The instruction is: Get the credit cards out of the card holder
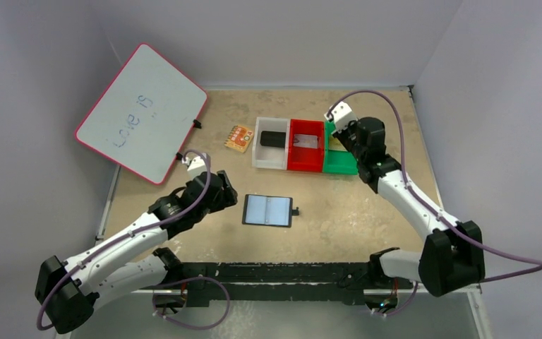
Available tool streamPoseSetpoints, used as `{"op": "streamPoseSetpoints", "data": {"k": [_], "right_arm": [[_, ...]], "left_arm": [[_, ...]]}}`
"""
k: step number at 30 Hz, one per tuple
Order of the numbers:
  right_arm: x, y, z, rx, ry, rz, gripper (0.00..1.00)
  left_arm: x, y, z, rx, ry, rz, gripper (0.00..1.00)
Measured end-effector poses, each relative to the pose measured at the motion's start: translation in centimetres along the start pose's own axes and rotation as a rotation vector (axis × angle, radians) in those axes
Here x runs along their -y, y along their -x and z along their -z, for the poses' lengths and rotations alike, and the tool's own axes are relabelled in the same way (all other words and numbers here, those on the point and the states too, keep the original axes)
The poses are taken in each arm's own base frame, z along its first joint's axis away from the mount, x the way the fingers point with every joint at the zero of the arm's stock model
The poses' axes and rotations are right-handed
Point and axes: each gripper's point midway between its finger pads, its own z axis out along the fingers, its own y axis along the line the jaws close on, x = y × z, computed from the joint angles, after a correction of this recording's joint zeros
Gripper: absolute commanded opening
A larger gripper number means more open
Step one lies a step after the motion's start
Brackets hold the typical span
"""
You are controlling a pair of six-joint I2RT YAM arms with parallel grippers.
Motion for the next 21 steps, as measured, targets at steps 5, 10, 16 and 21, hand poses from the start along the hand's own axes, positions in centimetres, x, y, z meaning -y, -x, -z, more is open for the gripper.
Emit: {"op": "streamPoseSetpoints", "data": {"k": [5, 10, 16, 21], "right_arm": [[-0.8, -0.9, -2.1, -0.028, 0.145, 0.134, 0.0], [-2.6, -4.6, -3.6, -0.119, 0.283, 0.257, 0.0], [-3.5, -7.4, -5.6, -0.185, 0.363, 0.384, 0.0], [-4.0, -8.9, -6.5, -0.213, 0.408, 0.447, 0.0]], "left_arm": [[0.0, 0.4, 0.4, -0.002, 0.008, -0.024, 0.68], [-0.3, 0.8, 0.9, 0.009, 0.015, -0.04, 0.73], [-0.6, 1.0, 1.2, 0.012, 0.028, -0.058, 0.74], [-1.0, 0.9, 1.3, 0.007, 0.042, -0.067, 0.75]]}}
